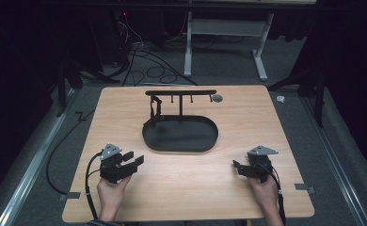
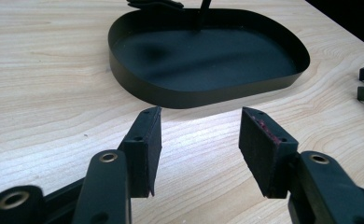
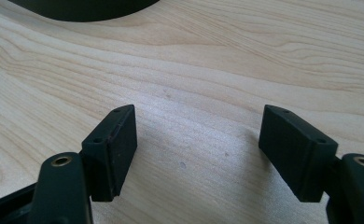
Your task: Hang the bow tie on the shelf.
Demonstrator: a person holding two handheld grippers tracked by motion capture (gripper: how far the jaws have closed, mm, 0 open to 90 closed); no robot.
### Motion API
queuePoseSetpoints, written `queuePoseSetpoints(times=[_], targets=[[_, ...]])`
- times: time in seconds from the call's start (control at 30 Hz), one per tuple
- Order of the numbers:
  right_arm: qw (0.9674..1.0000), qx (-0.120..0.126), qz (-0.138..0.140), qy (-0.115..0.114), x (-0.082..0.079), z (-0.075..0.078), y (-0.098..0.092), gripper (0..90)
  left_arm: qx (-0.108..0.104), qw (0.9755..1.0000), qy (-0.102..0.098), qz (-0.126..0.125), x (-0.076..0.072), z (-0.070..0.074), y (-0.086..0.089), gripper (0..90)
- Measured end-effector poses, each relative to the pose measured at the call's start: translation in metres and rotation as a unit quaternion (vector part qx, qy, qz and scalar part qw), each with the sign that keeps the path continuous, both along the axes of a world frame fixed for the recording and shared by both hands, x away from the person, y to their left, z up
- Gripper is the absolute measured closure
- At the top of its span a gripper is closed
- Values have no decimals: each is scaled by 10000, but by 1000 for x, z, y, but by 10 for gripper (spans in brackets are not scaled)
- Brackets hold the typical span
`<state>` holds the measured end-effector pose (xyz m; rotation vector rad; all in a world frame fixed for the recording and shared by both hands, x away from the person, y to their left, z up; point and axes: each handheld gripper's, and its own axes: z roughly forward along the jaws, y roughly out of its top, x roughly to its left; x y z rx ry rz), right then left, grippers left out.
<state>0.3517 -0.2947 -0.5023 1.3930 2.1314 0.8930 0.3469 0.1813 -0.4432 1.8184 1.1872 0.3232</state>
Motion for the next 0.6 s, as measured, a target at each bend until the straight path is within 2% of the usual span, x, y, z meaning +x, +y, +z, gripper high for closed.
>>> queuePoseSetpoints(times=[0.43,0.6], targets=[[10000,-2,2,0,0,0,0,291,-2,9999,104,-13,1,-9,-5,493],[10000,1,0,1,0,0,0,291,30,9999,128,-58,3,-14,-12,493]])
